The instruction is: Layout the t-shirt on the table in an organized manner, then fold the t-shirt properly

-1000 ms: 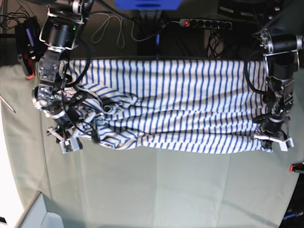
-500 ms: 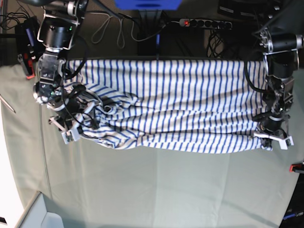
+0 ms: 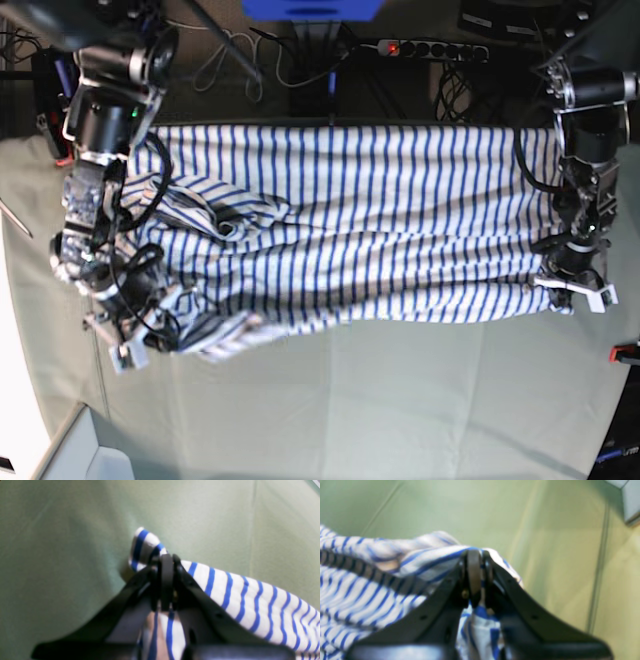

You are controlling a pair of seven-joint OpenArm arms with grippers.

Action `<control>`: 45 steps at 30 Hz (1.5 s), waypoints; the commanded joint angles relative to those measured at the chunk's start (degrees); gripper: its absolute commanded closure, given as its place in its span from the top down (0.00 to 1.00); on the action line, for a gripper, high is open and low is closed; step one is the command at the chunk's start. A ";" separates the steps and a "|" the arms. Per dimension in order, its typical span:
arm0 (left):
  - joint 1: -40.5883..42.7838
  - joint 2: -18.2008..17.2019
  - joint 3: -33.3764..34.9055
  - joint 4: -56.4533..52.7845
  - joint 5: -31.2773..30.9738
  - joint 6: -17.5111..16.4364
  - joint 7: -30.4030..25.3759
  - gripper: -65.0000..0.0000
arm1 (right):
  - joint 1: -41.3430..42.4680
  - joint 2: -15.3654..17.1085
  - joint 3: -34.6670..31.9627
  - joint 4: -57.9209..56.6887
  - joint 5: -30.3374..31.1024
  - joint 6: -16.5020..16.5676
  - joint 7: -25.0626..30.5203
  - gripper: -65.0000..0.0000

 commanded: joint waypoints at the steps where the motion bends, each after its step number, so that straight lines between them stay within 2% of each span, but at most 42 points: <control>1: -1.29 -1.02 -0.09 0.89 -0.40 -0.23 -1.46 0.00 | 2.30 0.45 0.03 0.93 1.08 0.21 1.79 0.00; 7: -1.29 -1.02 -0.09 0.89 -0.40 -0.23 -1.46 0.00 | 6.61 0.18 -0.32 0.13 0.99 0.21 1.53 0.03; 10: -1.29 -1.02 -0.09 0.89 -0.40 -0.23 -1.46 0.00 | 7.14 0.27 -0.41 -2.77 0.82 0.21 1.53 0.19; 16: -1.29 -1.02 -0.09 0.89 -0.40 -0.23 -1.46 0.00 | 6.88 1.94 -0.06 -5.23 0.99 0.21 1.70 0.59; 19: -1.29 -1.02 -0.09 0.89 -0.40 -0.23 -1.46 0.00 | 6.35 2.12 -0.06 -5.49 0.99 0.21 1.70 0.69; 25: -1.29 -1.11 -0.09 0.89 -0.40 -0.23 -1.46 0.00 | 6.61 2.21 -0.06 -6.11 0.82 0.21 1.70 0.72; 28: -1.29 -1.29 -0.09 0.89 -0.40 -0.23 -1.46 0.00 | 8.46 2.47 -0.06 -11.65 0.73 0.21 1.79 0.72; 31: -0.32 -1.46 -0.09 1.16 -0.40 -0.23 -1.46 0.00 | 9.34 4.58 0.03 -18.50 1.08 0.21 1.88 0.72; 34: 0.38 -1.64 -0.09 1.51 -0.40 -0.23 -1.55 0.00 | 9.43 6.25 0.03 -22.81 1.08 -4.32 4.60 0.72; 38: 0.38 -1.64 -0.09 1.51 -0.40 -0.23 -1.55 0.00 | 8.81 6.78 0.03 -24.13 0.82 -4.93 11.90 0.72; 41: 0.38 -1.64 -0.09 1.51 -0.40 -0.23 -1.55 0.00 | 8.19 7.66 0.03 -24.13 0.99 -5.46 12.87 0.72; 45: 0.38 -1.64 -0.09 1.24 -0.40 -0.23 -1.55 0.00 | 7.40 7.83 -0.06 -26.06 0.99 -8.63 13.04 0.72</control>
